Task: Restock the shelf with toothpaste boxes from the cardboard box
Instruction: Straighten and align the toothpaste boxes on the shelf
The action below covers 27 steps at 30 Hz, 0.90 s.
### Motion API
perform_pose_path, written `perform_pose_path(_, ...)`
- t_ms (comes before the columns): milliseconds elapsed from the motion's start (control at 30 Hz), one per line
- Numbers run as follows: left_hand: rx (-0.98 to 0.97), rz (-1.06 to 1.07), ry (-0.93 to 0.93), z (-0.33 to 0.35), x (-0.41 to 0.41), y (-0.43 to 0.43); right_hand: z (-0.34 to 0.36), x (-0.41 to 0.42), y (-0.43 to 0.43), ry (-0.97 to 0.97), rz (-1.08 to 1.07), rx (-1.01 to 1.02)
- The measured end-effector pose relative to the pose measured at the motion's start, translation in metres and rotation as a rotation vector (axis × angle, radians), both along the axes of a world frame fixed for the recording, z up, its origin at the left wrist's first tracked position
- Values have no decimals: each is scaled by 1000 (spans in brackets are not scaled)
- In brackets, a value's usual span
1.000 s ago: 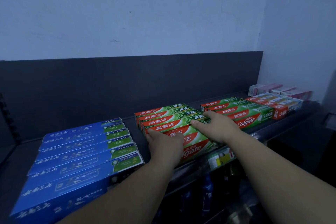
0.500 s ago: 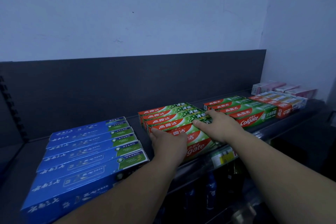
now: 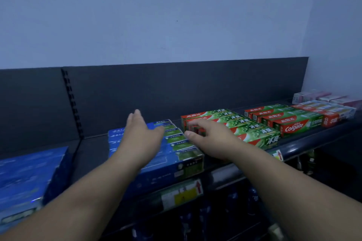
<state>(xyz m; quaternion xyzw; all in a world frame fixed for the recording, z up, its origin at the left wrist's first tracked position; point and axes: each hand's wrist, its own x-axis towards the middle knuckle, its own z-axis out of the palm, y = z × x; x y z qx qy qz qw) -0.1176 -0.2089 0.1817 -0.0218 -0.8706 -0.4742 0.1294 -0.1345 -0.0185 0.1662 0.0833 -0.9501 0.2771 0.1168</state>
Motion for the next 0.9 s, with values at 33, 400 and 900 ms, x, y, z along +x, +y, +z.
perform_pose_path(33,-39,24,-20,-4,4,-13,-1,2,-10,-21,25,4)
perform_pose_path(400,-165,-30,-245,-55,30,-64,-9,16,-76,-209,30,318)
perform_pose_path(900,-156,-107,-273,-48,43,-76,-5,24,-93,-176,-13,304)
